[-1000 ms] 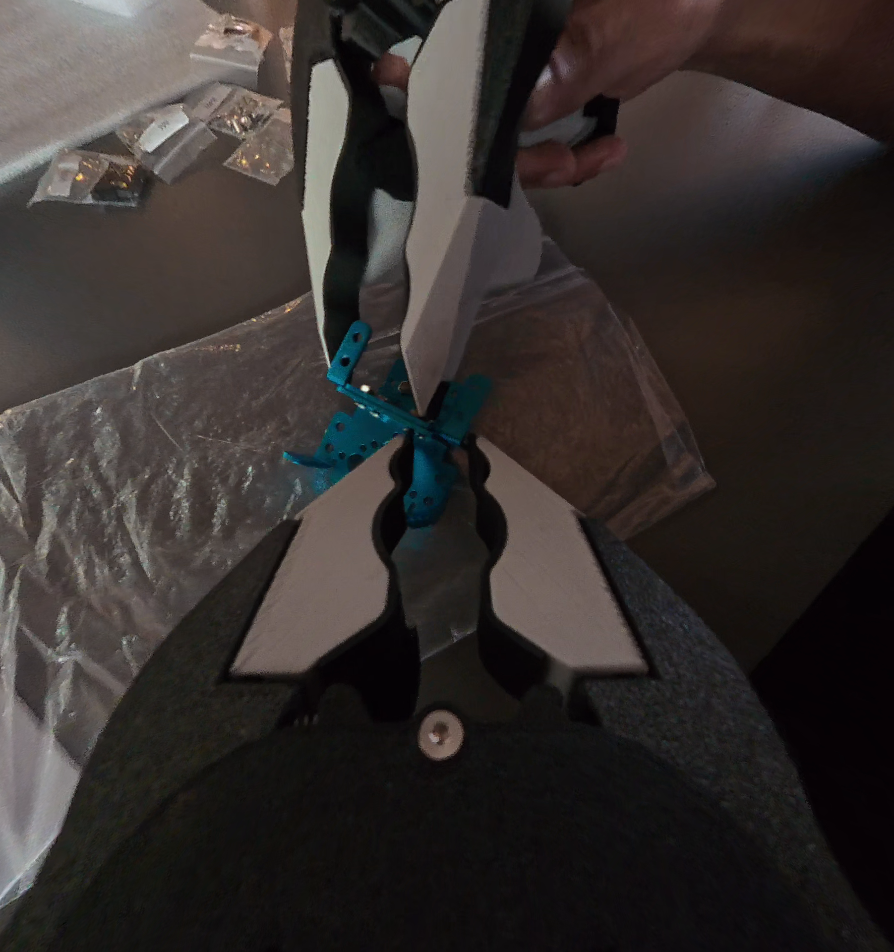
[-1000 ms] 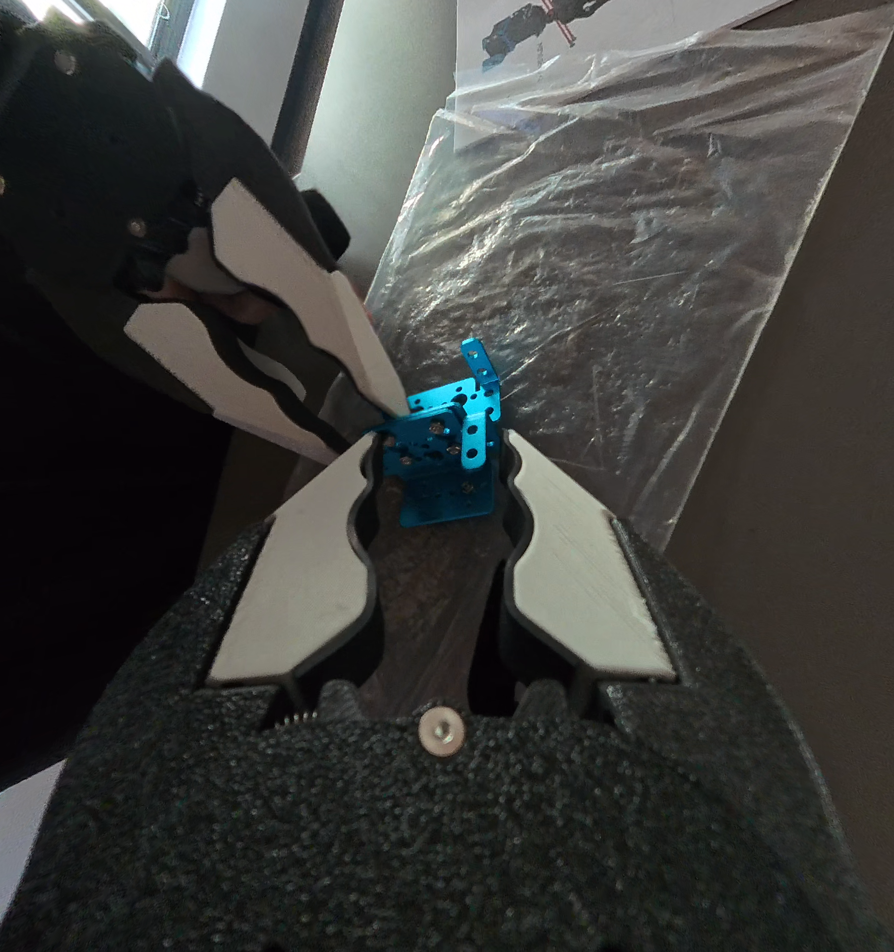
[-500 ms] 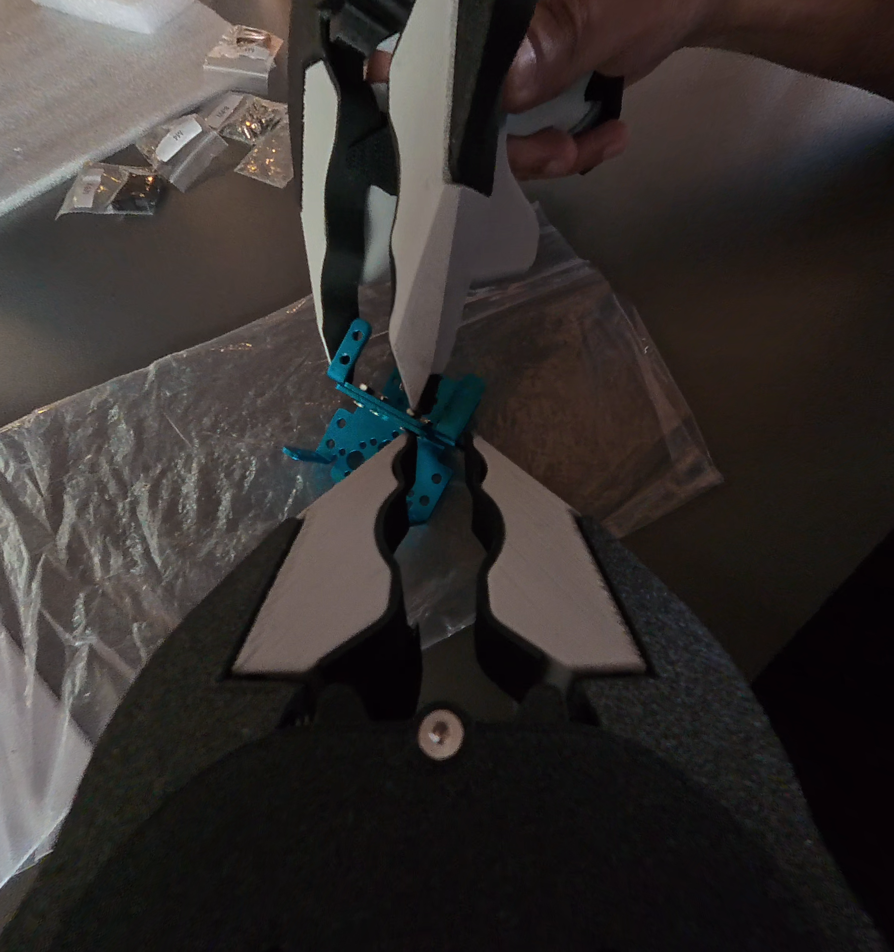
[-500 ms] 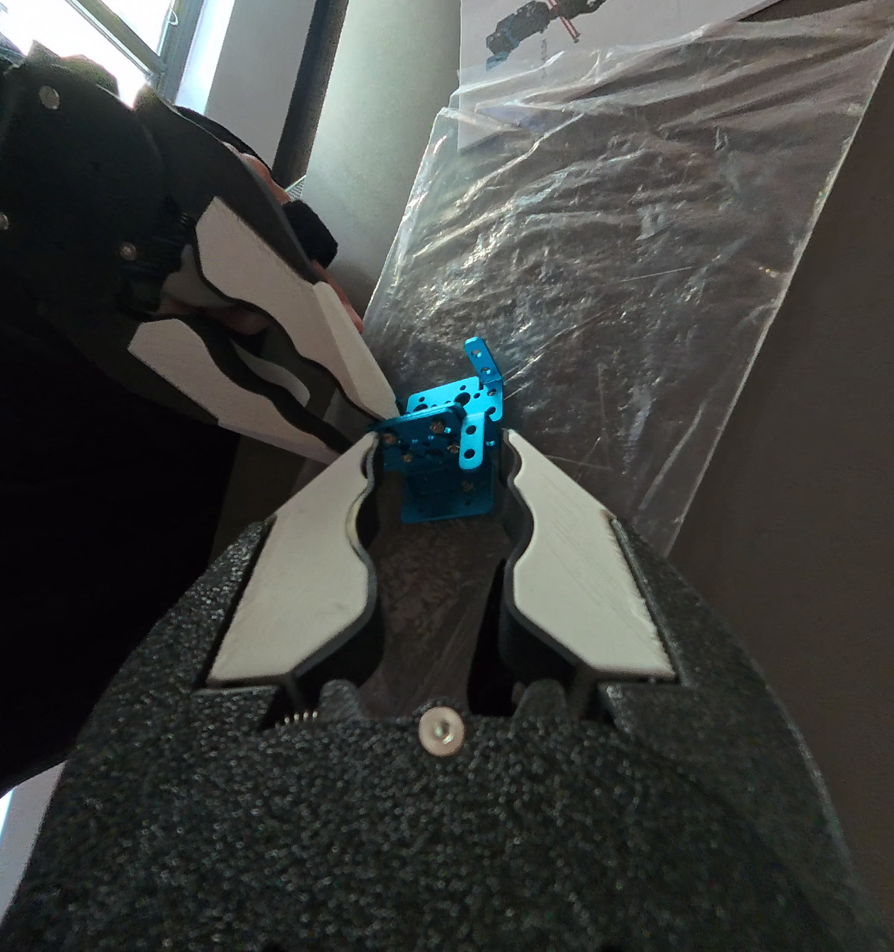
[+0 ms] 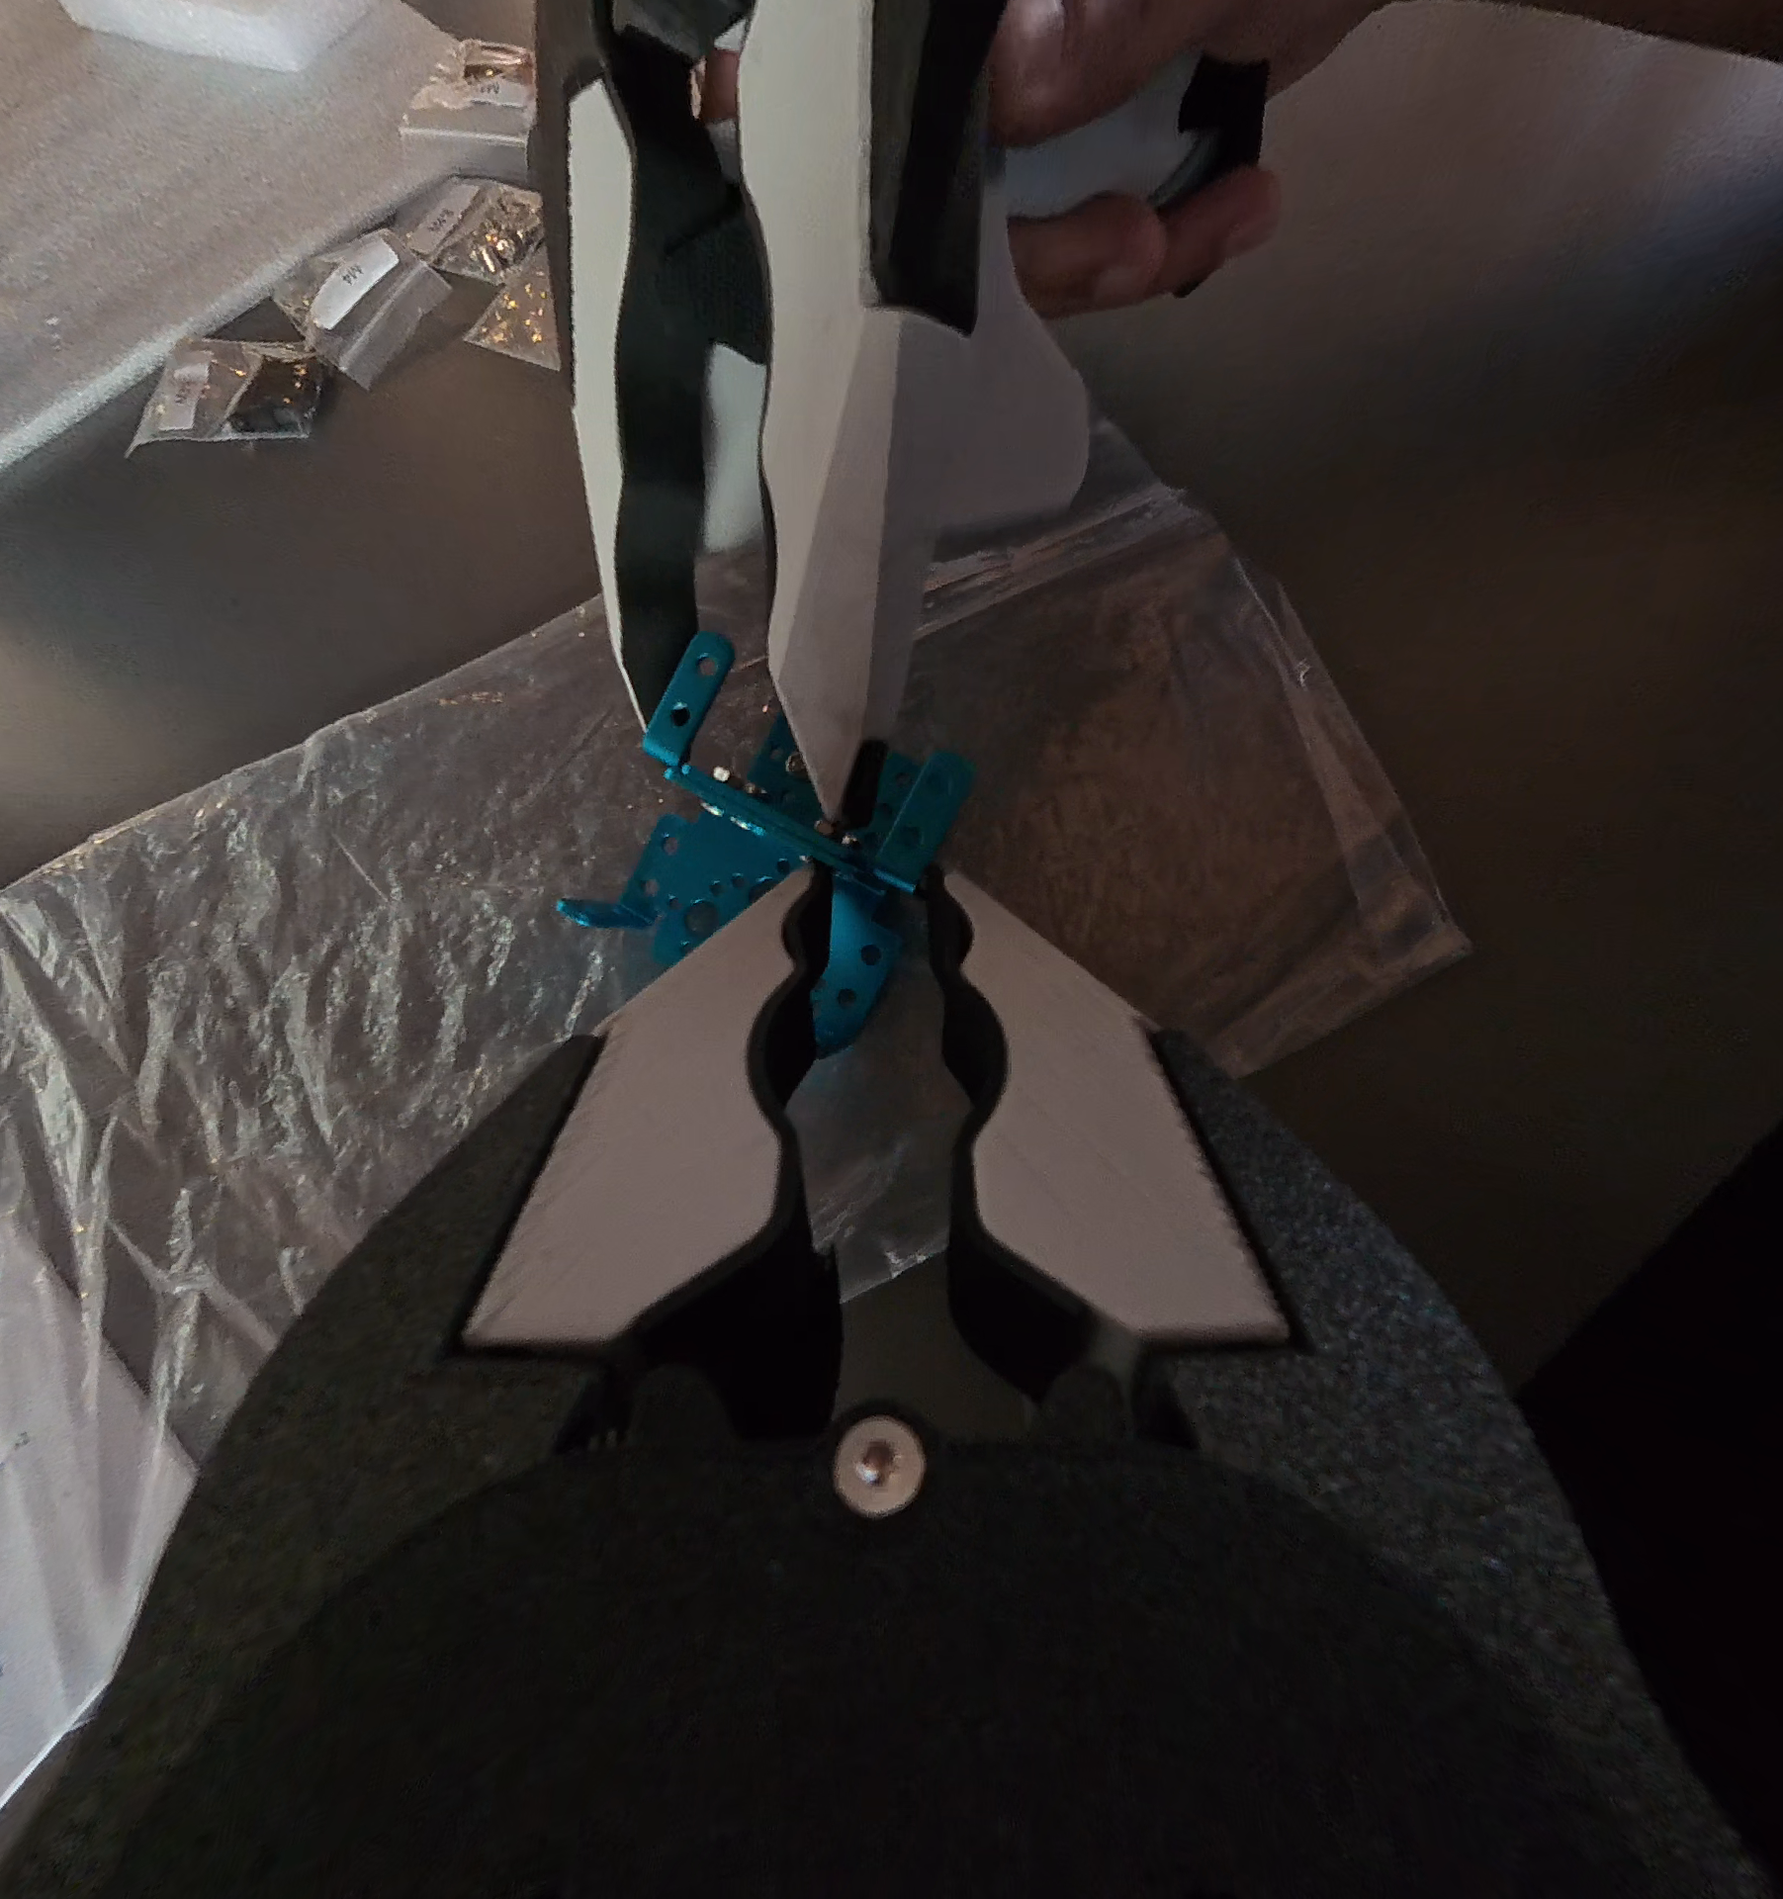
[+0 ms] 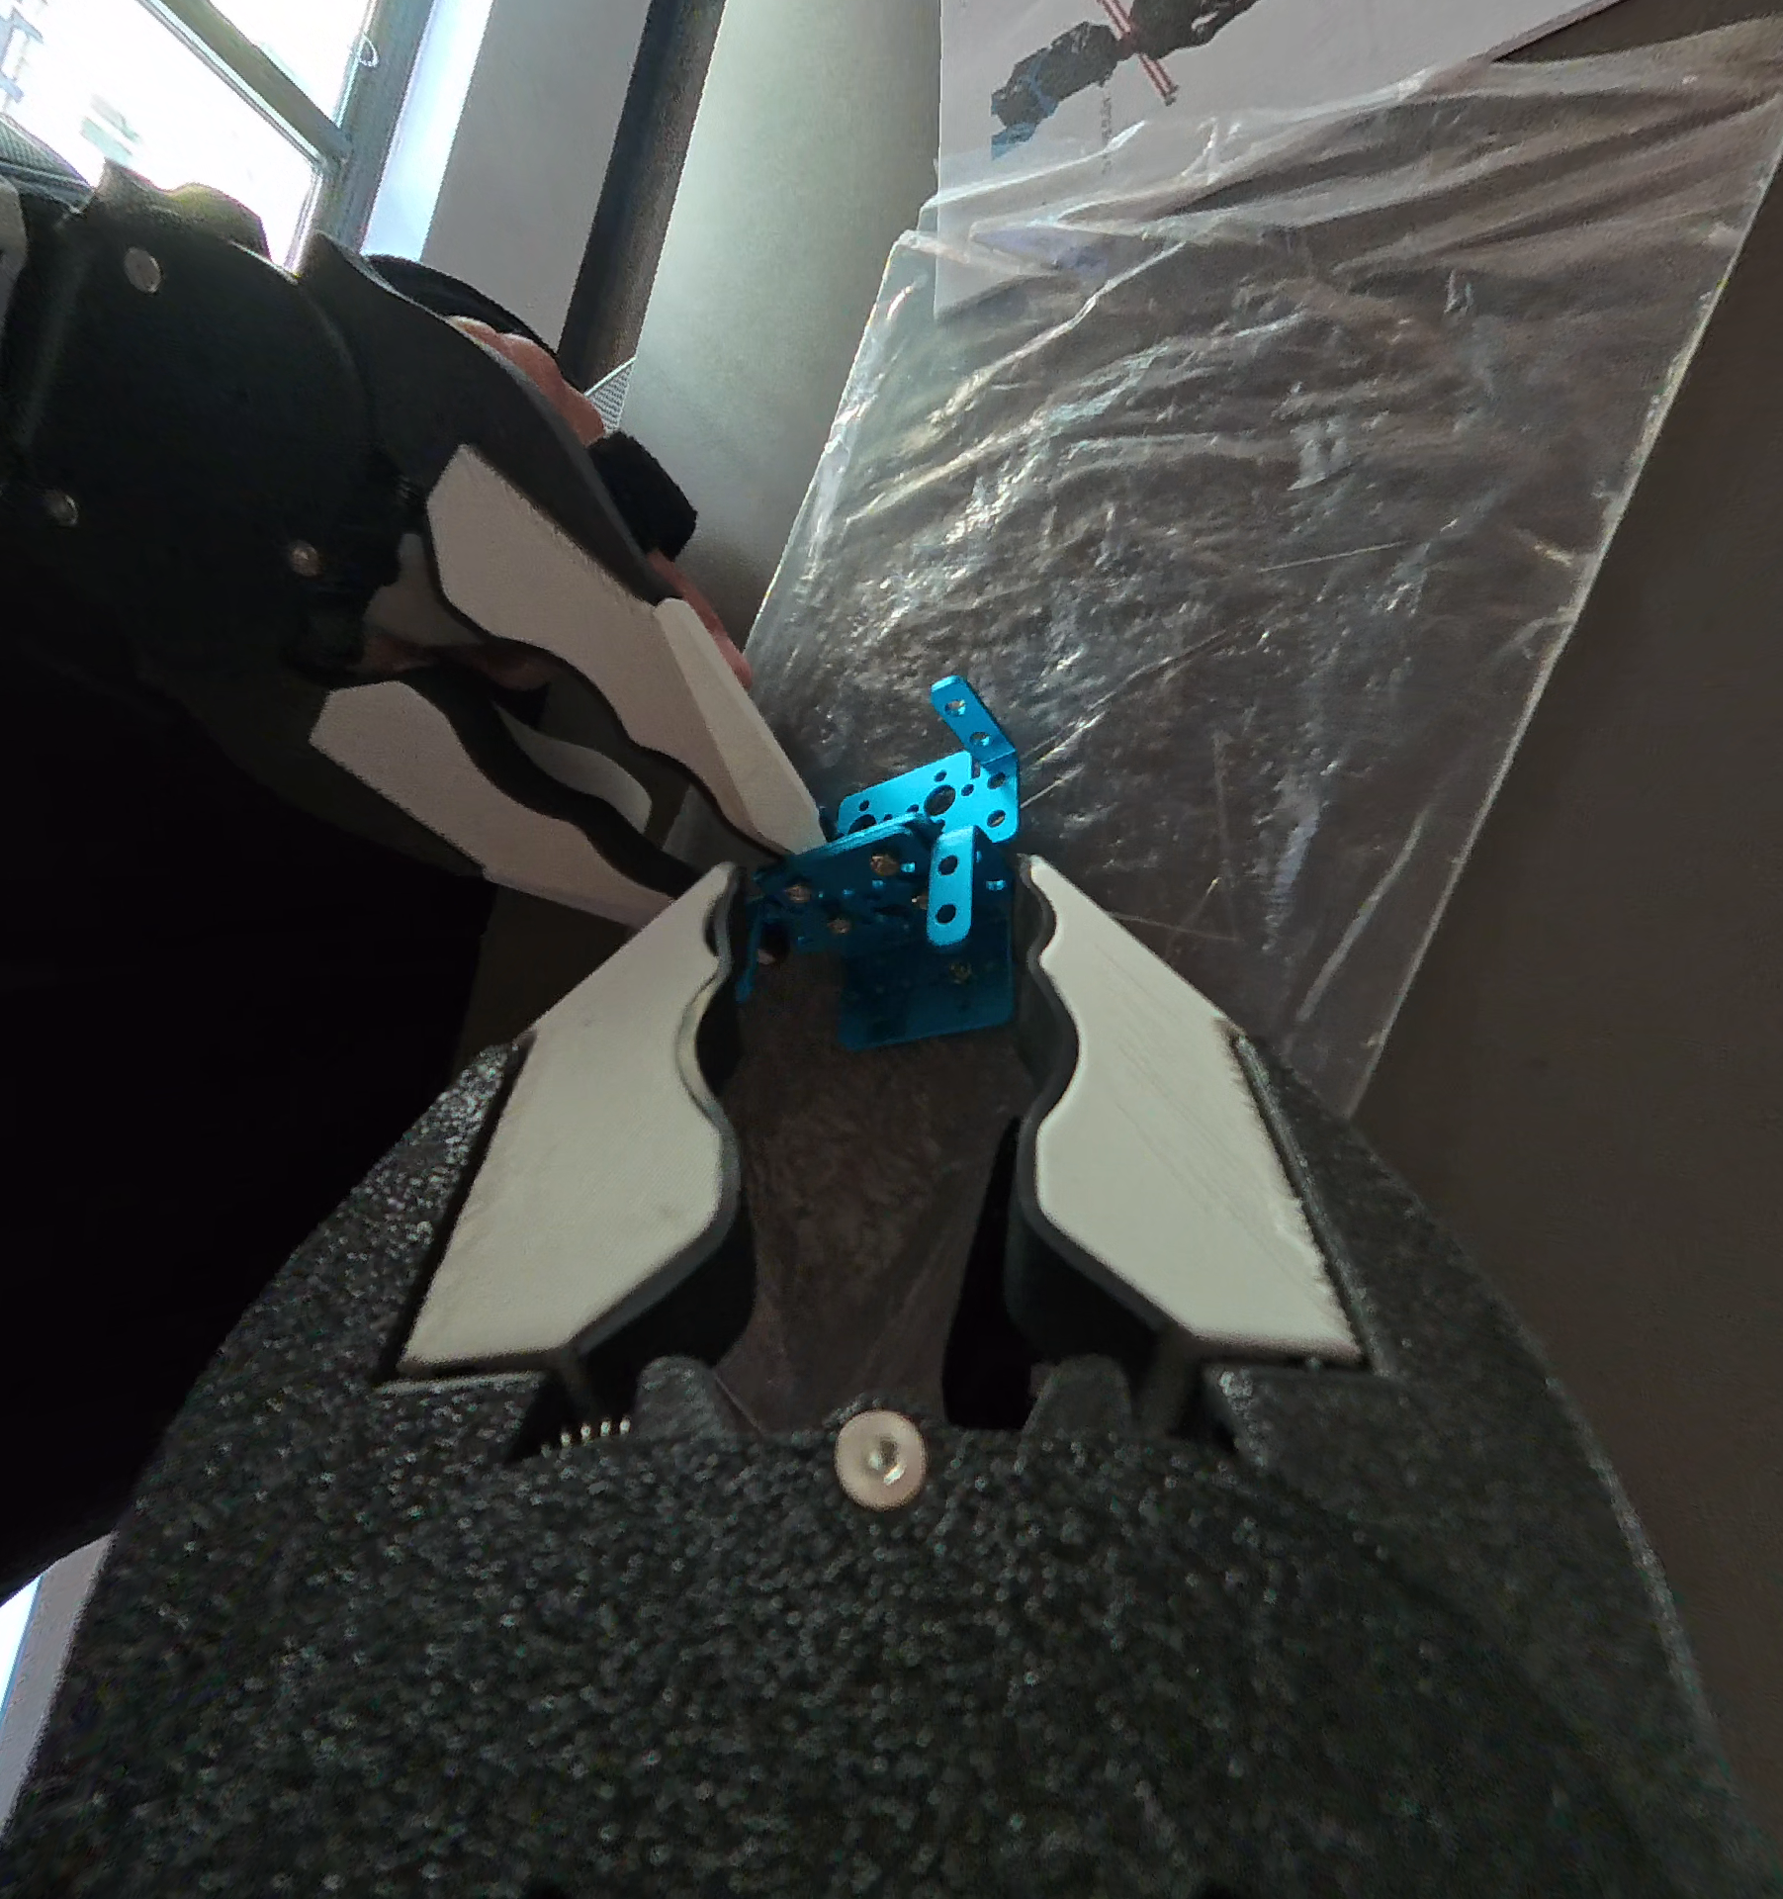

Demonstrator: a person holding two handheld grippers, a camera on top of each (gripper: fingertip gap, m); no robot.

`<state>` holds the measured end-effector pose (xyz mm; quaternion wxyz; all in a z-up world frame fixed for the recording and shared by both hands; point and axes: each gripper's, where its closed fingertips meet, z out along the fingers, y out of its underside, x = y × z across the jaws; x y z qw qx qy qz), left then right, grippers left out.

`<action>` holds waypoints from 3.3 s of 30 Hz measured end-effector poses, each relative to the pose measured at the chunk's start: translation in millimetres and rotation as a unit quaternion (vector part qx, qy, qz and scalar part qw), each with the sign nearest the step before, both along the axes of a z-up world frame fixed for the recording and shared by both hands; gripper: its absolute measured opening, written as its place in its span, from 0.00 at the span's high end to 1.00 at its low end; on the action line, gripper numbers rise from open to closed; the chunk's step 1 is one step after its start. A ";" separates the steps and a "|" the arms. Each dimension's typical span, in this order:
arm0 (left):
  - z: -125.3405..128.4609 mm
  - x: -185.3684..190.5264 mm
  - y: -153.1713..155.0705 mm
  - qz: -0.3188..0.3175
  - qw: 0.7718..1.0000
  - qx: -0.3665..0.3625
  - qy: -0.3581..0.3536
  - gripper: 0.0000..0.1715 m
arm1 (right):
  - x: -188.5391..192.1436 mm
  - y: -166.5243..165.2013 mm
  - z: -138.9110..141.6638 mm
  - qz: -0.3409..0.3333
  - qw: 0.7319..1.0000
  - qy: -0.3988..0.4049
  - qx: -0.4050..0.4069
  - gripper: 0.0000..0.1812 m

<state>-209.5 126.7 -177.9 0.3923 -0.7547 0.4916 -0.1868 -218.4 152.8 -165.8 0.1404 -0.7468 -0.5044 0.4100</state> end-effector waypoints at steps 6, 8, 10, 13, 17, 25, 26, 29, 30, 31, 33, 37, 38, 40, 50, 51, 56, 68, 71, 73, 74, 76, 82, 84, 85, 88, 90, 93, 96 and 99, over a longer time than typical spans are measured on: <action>-0.3 -0.1 -0.2 -0.001 1.000 -0.002 0.000 0.89 | 0.7 3.2 -2.4 -0.005 1.000 -0.016 0.025 0.78; -0.3 -0.2 0.0 -0.001 1.000 0.002 0.002 0.89 | 1.9 5.0 -1.5 -0.009 1.000 -0.009 0.017 0.80; -0.3 0.0 -0.1 -0.002 1.000 0.001 0.002 0.89 | 0.1 0.5 0.5 -0.001 1.000 0.002 -0.002 0.72; 0.2 0.6 -0.9 -0.004 1.000 -0.002 -0.001 0.89 | 0.3 1.1 -2.3 0.000 1.000 -0.010 0.018 0.74; -0.3 0.4 -0.5 -0.003 1.000 0.002 0.004 0.89 | 0.9 3.1 -2.6 -0.002 1.000 -0.014 0.025 0.78; 0.6 0.9 -1.2 -0.006 1.000 -0.001 0.000 0.89 | 0.8 1.1 -2.0 0.001 1.000 -0.005 0.010 0.75; 0.6 1.1 -1.5 -0.006 1.000 -0.003 0.000 0.89 | 0.7 1.6 -3.5 0.002 1.000 -0.010 0.023 0.76; 0.0 0.7 -0.8 -0.006 1.000 0.000 0.002 0.89 | 0.9 2.7 -3.0 -0.002 1.000 -0.016 0.026 0.77; -0.2 0.6 -0.7 -0.005 1.000 0.001 0.004 0.89 | 0.8 2.8 -2.5 -0.001 1.000 -0.013 0.024 0.78; -0.4 0.4 -0.5 -0.005 1.000 0.002 0.004 0.89 | 1.0 3.7 -2.4 -0.004 1.000 -0.010 0.022 0.79; -0.4 0.2 -0.4 -0.004 1.000 0.001 0.004 0.89 | 1.3 4.4 -2.4 -0.005 1.000 -0.007 0.018 0.80; -0.3 0.3 -0.5 -0.004 1.000 0.002 0.004 0.89 | 0.8 1.6 -0.7 -0.002 1.000 -0.002 0.006 0.75; 0.0 0.6 -0.6 -0.005 1.000 0.001 0.003 0.89 | 0.2 0.1 -0.2 0.001 1.000 0.000 0.002 0.73; 0.3 1.0 -1.0 -0.005 1.000 -0.002 0.000 0.89 | 0.1 2.0 -3.6 -0.002 1.000 -0.010 0.022 0.76; -0.4 -0.1 -0.9 -0.003 1.000 0.003 0.004 0.89 | 1.4 4.7 -2.5 -0.005 1.000 -0.004 0.023 0.81; -0.4 -0.2 -0.7 -0.002 1.000 0.004 0.004 0.89 | 1.0 3.9 -1.7 -0.005 1.000 0.000 0.016 0.78; 0.6 -2.6 4.8 0.014 1.000 -0.006 -0.003 0.69 | 0.1 1.3 3.5 -0.005 0.999 0.025 -0.041 0.84; 1.7 0.7 2.7 0.004 1.000 0.008 -0.001 0.82 | -0.4 3.8 -0.7 -0.008 1.000 0.009 -0.011 0.89; 1.3 0.2 4.5 0.008 1.000 0.005 -0.001 0.76 | -0.7 0.7 0.6 -0.004 1.000 0.006 -0.017 0.89; 1.2 1.5 4.0 0.002 1.000 0.006 -0.001 0.76 | -0.9 -0.3 1.1 -0.003 1.000 0.004 -0.020 0.89; 1.4 2.5 3.4 -0.002 1.000 0.009 0.000 0.76 | -1.0 -1.0 1.2 -0.004 1.000 0.003 -0.024 0.89; 1.4 3.0 3.5 -0.004 1.000 0.025 0.009 0.76 | -1.1 -2.2 1.7 -0.007 0.999 0.001 -0.042 0.90; 1.7 1.4 5.4 0.001 0.998 0.058 0.028 0.76 | -2.7 -2.2 5.3 -0.024 0.994 0.016 -0.102 0.93; 1.8 0.9 6.0 0.002 0.998 0.063 0.031 0.76 | -3.4 -1.9 5.8 -0.033 0.992 0.016 -0.124 0.93; 1.8 0.6 6.5 0.003 0.997 0.066 0.033 0.76 | -3.7 -1.9 6.1 -0.039 0.989 0.017 -0.143 0.94; 1.6 -1.4 9.6 0.009 0.996 0.081 0.045 0.76 | -5.7 -0.3 7.2 -0.061 0.979 0.025 -0.192 0.95; 1.5 -2.2 10.5 0.011 0.995 0.086 0.049 0.76 | -6.8 -0.2 8.2 -0.075 0.969 0.030 -0.234 0.95; 1.0 -3.3 12.2 0.013 0.995 0.087 0.052 0.76 | -8.2 0.3 8.5 -0.101 0.946 0.038 -0.307 0.97; 0.8 -4.8 14.7 0.018 0.996 0.077 0.046 0.76 | -9.6 3.3 8.6 -0.114 0.926 0.056 -0.354 0.98; 1.1 -5.1 14.4 0.015 0.998 0.052 0.030 0.79 | -8.8 5.3 8.5 -0.104 0.933 0.060 -0.339 0.92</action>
